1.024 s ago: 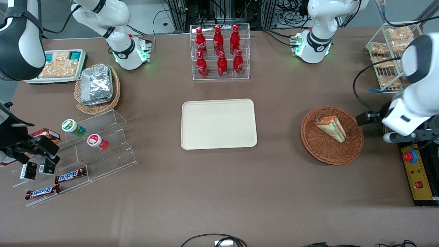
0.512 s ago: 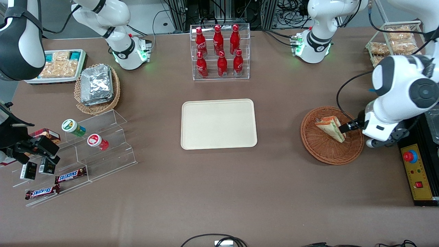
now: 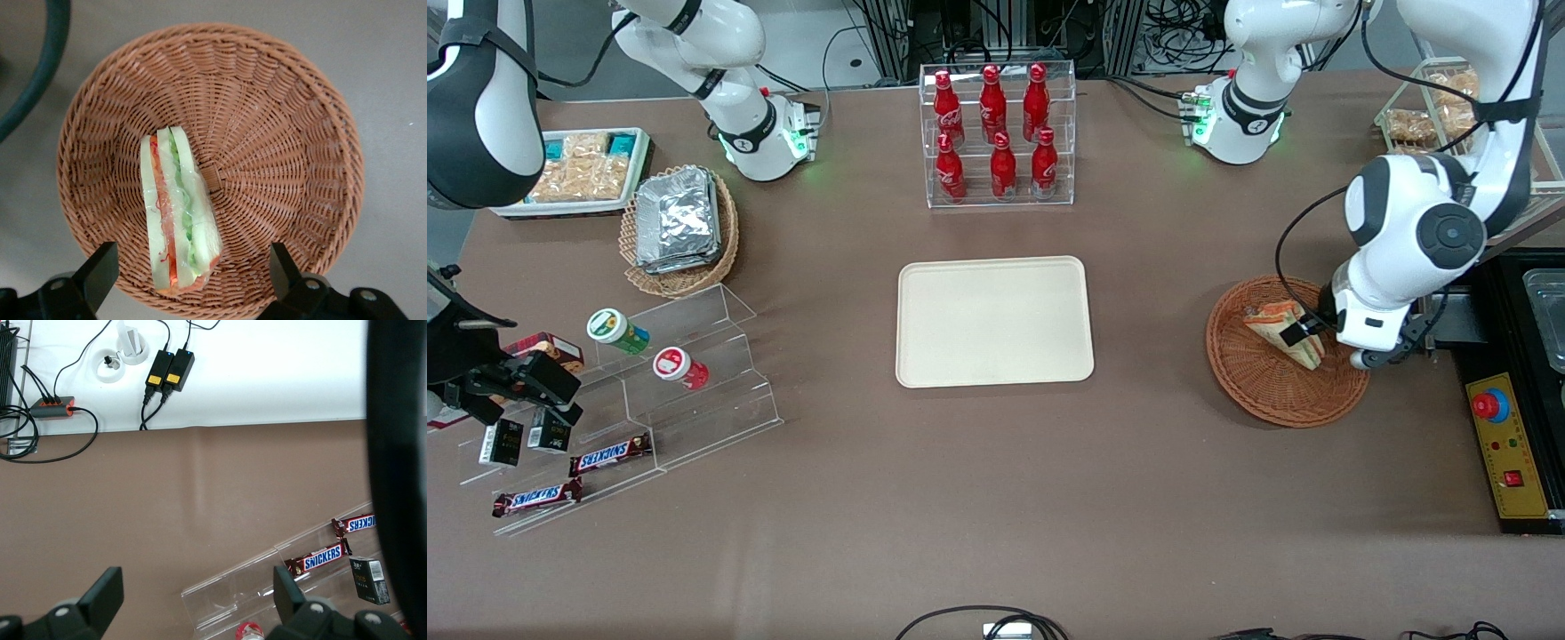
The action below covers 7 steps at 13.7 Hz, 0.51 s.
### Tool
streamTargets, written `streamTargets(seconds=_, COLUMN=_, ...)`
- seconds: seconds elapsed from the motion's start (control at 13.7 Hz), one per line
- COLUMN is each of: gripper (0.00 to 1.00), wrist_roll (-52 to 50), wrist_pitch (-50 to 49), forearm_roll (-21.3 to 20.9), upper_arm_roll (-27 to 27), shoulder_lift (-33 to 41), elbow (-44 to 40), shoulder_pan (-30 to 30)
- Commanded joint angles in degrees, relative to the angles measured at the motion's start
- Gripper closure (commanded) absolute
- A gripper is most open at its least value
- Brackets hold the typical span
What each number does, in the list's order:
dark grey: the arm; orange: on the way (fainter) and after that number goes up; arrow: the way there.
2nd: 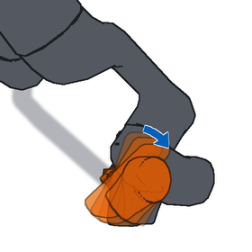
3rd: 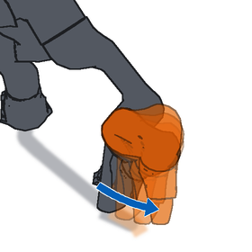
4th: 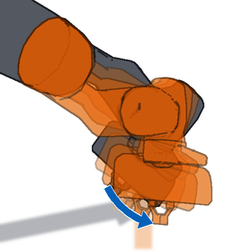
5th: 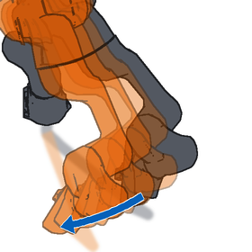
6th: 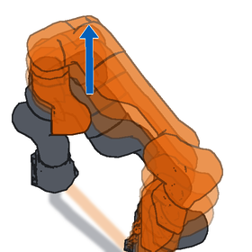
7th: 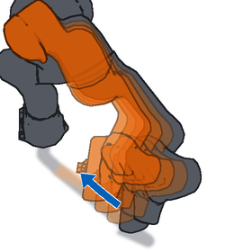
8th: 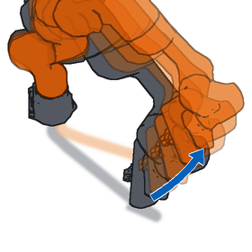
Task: Place sandwich from basket to tray
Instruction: 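Lower the left gripper and close it on the wrapped sandwich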
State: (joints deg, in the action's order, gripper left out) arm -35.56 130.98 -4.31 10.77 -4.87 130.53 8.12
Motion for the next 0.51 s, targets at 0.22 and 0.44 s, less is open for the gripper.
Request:
streamTargets(seconds=0.22, gripper=0.0, wrist_roll=-2.32, wrist_pitch=10.6, forearm_roll=0.27, upper_arm_roll=-0.22, shoulder_lift=1.62, elbow=8.77, shoulder_pan=1.46)
streamTargets(seconds=0.44, gripper=0.0, wrist_roll=-3.37, wrist_pitch=12.72, forearm_roll=0.27, upper_arm_roll=-0.22, shoulder_lift=0.13, elbow=9.66, shoulder_pan=1.82)
